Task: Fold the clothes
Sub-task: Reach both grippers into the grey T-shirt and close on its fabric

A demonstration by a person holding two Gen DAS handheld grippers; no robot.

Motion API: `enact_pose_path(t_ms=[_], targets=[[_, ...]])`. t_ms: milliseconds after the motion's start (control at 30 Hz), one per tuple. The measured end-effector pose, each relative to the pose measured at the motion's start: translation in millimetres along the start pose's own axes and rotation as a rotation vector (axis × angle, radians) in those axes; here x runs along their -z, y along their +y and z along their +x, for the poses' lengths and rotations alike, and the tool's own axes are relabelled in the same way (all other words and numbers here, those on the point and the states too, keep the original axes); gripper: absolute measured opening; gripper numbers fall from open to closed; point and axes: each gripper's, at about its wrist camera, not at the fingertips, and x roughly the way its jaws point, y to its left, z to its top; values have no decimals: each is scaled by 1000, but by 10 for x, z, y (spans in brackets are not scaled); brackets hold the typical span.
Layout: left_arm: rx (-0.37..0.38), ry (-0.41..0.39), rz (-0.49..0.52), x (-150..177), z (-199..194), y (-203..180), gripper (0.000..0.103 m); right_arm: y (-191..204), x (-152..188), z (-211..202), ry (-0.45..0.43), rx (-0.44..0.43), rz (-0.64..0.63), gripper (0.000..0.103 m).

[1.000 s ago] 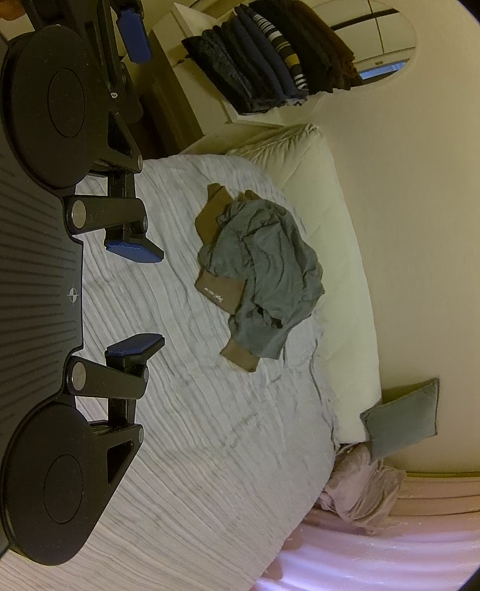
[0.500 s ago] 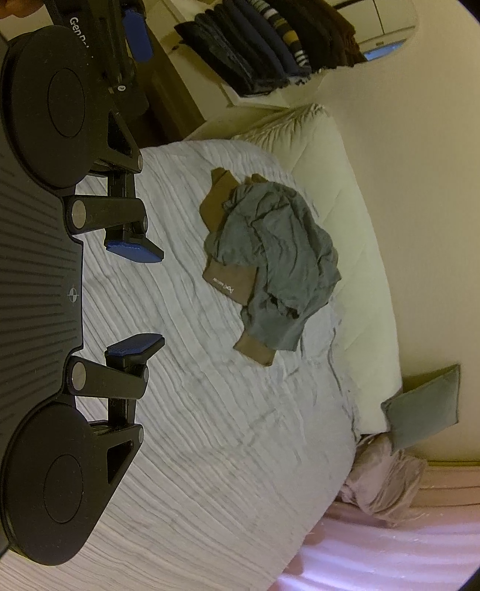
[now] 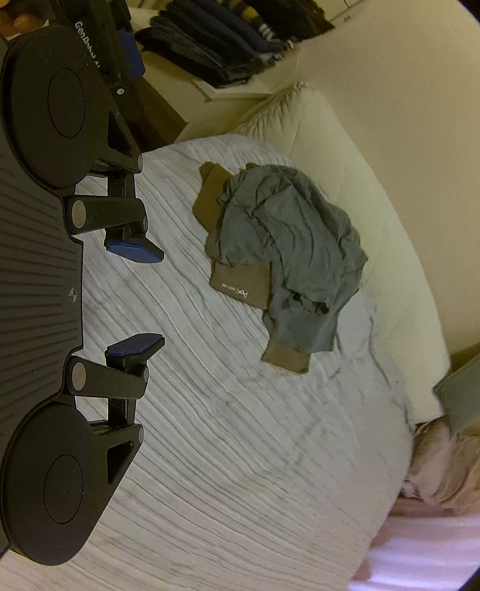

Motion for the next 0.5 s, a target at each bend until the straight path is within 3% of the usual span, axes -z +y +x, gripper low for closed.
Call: enact_pose_path(t_ms=[233, 500], targets=[[33, 26, 18, -392, 481, 224, 59, -83, -366, 463, 33, -35, 134, 46], [112, 69, -63, -880, 1128, 616, 54, -179, -808, 1035, 53, -98, 319, 46]])
